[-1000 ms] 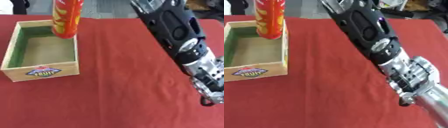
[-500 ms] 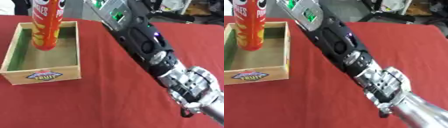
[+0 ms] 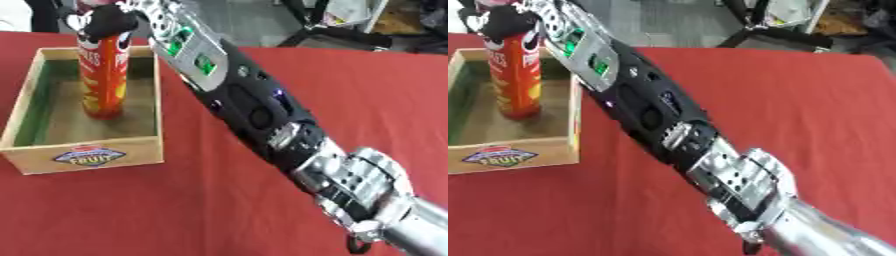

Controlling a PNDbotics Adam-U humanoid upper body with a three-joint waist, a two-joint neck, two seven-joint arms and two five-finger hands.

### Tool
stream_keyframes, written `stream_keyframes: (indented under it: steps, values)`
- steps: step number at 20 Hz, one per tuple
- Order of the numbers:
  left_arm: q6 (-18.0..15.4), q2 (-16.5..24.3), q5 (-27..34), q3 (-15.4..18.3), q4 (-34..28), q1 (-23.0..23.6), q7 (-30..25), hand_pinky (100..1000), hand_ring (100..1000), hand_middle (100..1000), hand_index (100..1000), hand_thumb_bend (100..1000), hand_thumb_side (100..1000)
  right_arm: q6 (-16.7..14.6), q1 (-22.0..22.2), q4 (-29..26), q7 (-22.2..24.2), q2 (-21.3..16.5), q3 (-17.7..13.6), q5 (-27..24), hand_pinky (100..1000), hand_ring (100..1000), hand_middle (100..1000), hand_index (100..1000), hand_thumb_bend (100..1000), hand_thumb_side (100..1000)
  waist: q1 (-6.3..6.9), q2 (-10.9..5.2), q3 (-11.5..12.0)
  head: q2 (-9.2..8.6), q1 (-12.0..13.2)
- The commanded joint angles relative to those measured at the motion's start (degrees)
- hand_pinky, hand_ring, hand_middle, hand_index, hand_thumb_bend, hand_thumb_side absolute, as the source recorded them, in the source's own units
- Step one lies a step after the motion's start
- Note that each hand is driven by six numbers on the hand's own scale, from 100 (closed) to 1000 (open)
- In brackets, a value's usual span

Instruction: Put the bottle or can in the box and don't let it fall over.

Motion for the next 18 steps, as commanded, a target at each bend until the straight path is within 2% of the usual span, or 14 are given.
stream_keyframes:
  steps: [1, 5, 8, 13, 18]
  values:
    - [0.0, 1.2, 0.2, 0.4, -1.0, -0.4, 0.1, 921, 826, 778, 743, 586, 731, -0.3, -1.5, -0.9, 1.7, -1.0, -0.7, 2.8, 760, 873, 813, 909, 641, 149, 0.65, -1.1, -0.1, -0.64, 0.0]
    - [0.0, 1.2, 0.2, 0.4, -0.8, -0.1, 0.2, 921, 827, 777, 743, 588, 731, 0.1, -1.2, -1.9, 2.5, -0.9, -2.0, 6.4, 750, 864, 809, 903, 629, 152, 0.79, -1.43, -0.5, -0.49, 0.3]
    - [0.1, 1.3, 0.2, 0.4, -0.7, 0.4, 0.3, 921, 826, 777, 743, 588, 730, 0.4, -0.9, -3.3, 2.7, -1.3, -2.8, 7.0, 744, 863, 807, 900, 610, 148, 1.04, -2.08, -1.2, 0.07, 1.0]
    - [0.2, 1.6, 0.1, 0.5, -0.2, 2.0, 0.4, 921, 826, 777, 743, 590, 730, 2.8, 1.0, -8.9, 3.9, -4.4, -3.6, 3.1, 728, 859, 806, 895, 562, 150, 1.55, -3.87, -3.1, 1.72, 2.6]
    - [0.2, 2.1, -0.2, 0.8, 0.3, 4.0, 0.7, 920, 826, 777, 743, 592, 729, 5.7, 4.8, -16.2, 5.3, -10.1, -3.9, -1.4, 726, 865, 810, 894, 532, 186, 2.15, -5.61, -5.4, 2.75, 4.5]
